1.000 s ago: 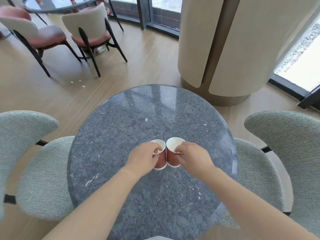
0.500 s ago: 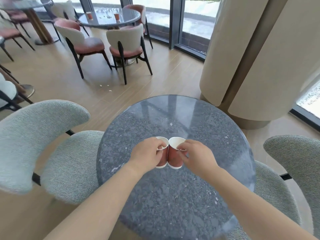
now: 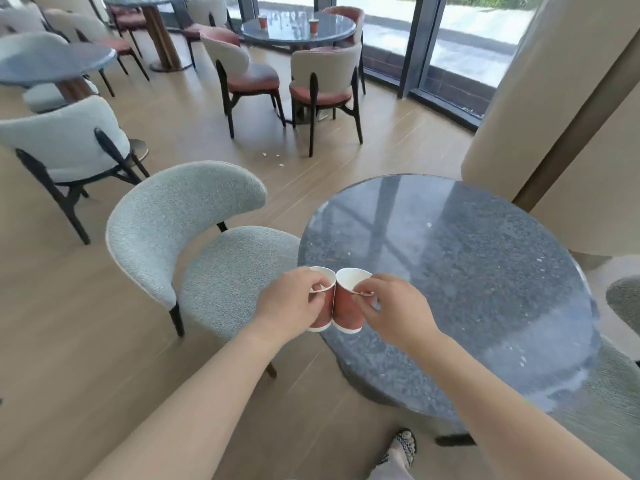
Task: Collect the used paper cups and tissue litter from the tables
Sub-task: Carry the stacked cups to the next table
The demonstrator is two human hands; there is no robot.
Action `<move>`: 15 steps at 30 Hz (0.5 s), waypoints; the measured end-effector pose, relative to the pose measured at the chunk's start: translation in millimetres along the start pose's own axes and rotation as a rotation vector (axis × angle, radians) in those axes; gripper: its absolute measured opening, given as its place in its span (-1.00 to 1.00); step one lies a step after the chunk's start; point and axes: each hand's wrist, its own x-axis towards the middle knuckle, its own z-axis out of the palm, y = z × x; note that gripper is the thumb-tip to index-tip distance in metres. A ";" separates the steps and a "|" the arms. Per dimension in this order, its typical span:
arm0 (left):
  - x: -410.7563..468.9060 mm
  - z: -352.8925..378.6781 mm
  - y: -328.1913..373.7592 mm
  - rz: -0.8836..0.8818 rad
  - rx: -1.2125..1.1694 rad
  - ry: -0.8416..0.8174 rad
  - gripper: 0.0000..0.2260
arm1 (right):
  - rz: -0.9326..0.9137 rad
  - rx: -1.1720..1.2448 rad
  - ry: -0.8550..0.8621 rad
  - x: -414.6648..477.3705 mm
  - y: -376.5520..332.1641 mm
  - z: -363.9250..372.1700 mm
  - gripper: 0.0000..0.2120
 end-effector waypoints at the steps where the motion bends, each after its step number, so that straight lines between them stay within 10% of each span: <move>1: -9.6 -8.1 -12.8 -0.012 -0.001 0.009 -0.80 | -0.015 0.004 -0.005 -0.3 -14.0 8.0 -0.82; 15: -74.1 -84.8 -139.3 -0.210 -0.052 0.220 -0.83 | -0.242 0.047 -0.041 37.2 -150.2 87.5 -0.86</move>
